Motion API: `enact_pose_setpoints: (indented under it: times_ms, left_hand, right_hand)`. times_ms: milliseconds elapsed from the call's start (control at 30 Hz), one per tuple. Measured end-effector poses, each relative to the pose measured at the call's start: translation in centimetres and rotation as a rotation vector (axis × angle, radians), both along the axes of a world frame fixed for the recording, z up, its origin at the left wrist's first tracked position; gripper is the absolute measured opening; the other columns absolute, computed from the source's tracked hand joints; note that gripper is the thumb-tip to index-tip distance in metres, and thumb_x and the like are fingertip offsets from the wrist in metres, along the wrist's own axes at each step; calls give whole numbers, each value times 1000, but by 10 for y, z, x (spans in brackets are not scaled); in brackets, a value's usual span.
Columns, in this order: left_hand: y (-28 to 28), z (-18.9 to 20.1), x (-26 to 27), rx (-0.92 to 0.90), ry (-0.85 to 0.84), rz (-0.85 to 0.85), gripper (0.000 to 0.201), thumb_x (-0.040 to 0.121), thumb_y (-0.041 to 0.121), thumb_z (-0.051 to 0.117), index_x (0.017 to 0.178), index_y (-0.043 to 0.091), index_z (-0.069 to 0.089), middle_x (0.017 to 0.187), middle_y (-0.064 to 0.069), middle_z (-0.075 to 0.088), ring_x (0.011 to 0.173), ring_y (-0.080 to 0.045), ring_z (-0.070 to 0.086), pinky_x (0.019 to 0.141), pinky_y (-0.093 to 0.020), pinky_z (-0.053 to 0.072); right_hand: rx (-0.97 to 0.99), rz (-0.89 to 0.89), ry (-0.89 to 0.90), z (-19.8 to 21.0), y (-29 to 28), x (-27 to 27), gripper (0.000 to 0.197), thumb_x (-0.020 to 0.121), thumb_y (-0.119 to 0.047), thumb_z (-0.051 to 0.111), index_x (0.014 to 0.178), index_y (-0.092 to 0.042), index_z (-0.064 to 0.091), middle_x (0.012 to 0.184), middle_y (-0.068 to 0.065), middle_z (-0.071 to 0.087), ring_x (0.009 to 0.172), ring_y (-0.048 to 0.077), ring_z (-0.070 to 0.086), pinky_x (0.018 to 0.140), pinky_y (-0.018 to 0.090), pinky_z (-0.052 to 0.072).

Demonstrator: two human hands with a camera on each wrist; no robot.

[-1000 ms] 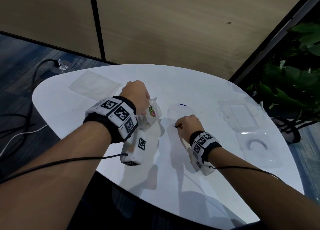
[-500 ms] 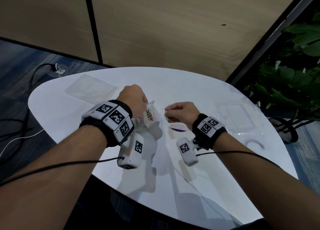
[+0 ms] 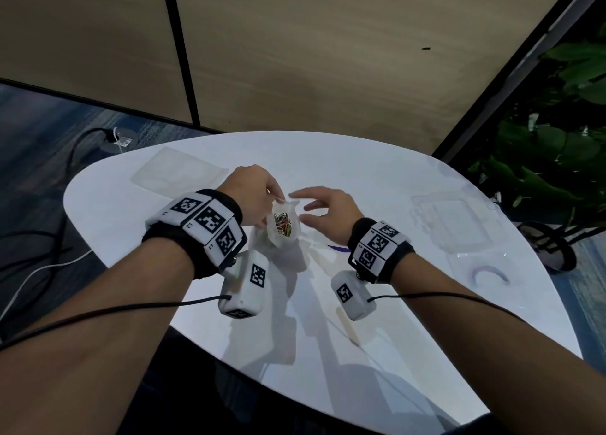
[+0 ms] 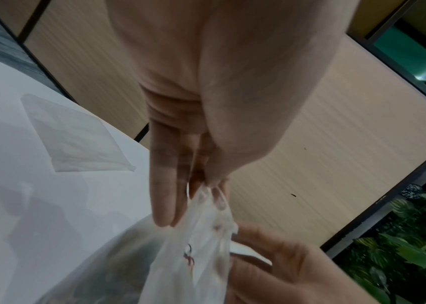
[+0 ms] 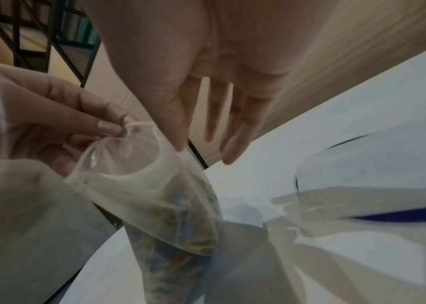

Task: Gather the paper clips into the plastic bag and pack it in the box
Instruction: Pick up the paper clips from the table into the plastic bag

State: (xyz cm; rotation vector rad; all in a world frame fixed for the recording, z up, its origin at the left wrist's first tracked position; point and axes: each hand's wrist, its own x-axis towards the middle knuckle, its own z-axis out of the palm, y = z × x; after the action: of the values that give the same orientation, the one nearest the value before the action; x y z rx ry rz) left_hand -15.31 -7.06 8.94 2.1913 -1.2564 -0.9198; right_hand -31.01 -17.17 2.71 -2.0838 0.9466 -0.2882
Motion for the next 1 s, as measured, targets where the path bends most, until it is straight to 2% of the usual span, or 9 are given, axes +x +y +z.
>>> enact_pose_setpoints:
  times_ms: [67,133,233,300,433,567,667,767,1000]
  left_hand:
    - [1,1,5,3,-32,-44,29,102,6,48,96,18,74,93,-12,71,82,-30,75,80,-38,64]
    - [1,1,11,-23,-113,-72,31,101,7,48,94,21,75,92,-8,69,81,-26,68,74,-32,57]
    - [1,0,12,-78,-210,-116,31,99,8,49,93,25,75,91,-3,66,84,-21,60,73,-27,42]
    - [1,-2,8,-133,-227,-188,21,98,18,56,100,24,75,97,-1,62,92,-17,58,81,-28,43]
    - [0,-6,5,-224,-256,-257,18,91,41,68,95,25,76,101,2,64,98,-13,59,93,-34,49]
    - [-4,-18,6,-249,-207,-329,15,92,36,67,94,24,74,104,2,68,101,-13,62,97,-37,49]
    - [-10,-29,5,-214,-141,-387,5,95,33,62,93,30,64,107,1,64,106,-16,61,101,-39,47]
    - [-20,-38,5,-164,-164,-430,9,97,29,57,90,33,56,105,1,60,106,-21,58,100,-42,46]
    - [-34,-67,27,-50,-257,-270,18,101,29,53,105,15,64,110,-10,60,105,-29,59,96,-37,46]
  right_hand:
    - [86,-5,-35,-5,2,-1,16,82,-24,75,98,-21,77,102,-7,75,92,9,71,91,32,56]
    - [181,-53,-93,-6,3,-1,17,83,-29,75,89,-13,77,89,3,77,86,18,73,88,40,59]
    - [288,-67,-190,-2,7,1,17,87,-21,71,86,-4,74,81,14,75,78,29,73,82,44,61]
    - [342,-111,-248,3,13,1,16,89,-16,69,84,-1,71,73,12,72,67,25,71,76,41,61]
    - [508,-137,-302,15,21,1,25,93,-16,65,87,8,67,78,23,69,61,26,67,65,33,61]
    - [668,-167,-304,20,24,-3,16,91,-5,60,81,7,64,75,26,66,56,30,66,62,33,61]
    - [718,-173,-289,18,22,-9,14,90,-5,60,82,6,65,77,27,66,60,32,67,67,35,62]
    - [733,-250,-271,15,17,-15,12,87,-3,59,81,6,64,79,29,66,62,33,67,67,35,62]
    - [762,-511,-231,-8,-12,-37,13,87,-3,60,84,9,63,73,24,66,60,34,71,64,37,63]
